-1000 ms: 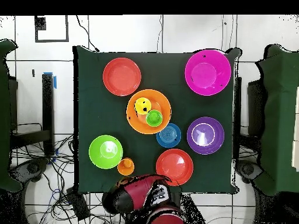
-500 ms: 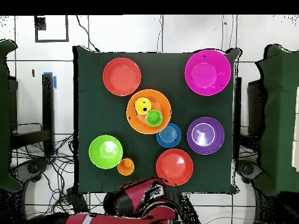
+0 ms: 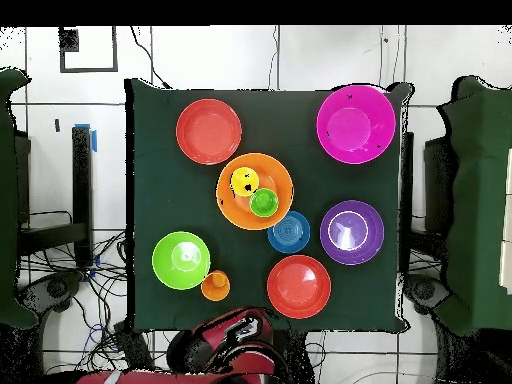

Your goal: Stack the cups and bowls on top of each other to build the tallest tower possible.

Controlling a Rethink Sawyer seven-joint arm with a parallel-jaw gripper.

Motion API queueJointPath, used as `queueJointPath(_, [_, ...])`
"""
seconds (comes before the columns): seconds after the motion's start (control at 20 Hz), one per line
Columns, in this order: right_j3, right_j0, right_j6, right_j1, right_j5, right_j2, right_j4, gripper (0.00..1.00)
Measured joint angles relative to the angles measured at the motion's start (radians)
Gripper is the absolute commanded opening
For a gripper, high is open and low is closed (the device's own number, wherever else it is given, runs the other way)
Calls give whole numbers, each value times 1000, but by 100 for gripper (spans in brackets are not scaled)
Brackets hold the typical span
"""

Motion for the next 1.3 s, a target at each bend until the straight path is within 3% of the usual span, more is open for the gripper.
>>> queueJointPath(1.3, [0, -46, 0, 0, 0, 7, 0, 100])
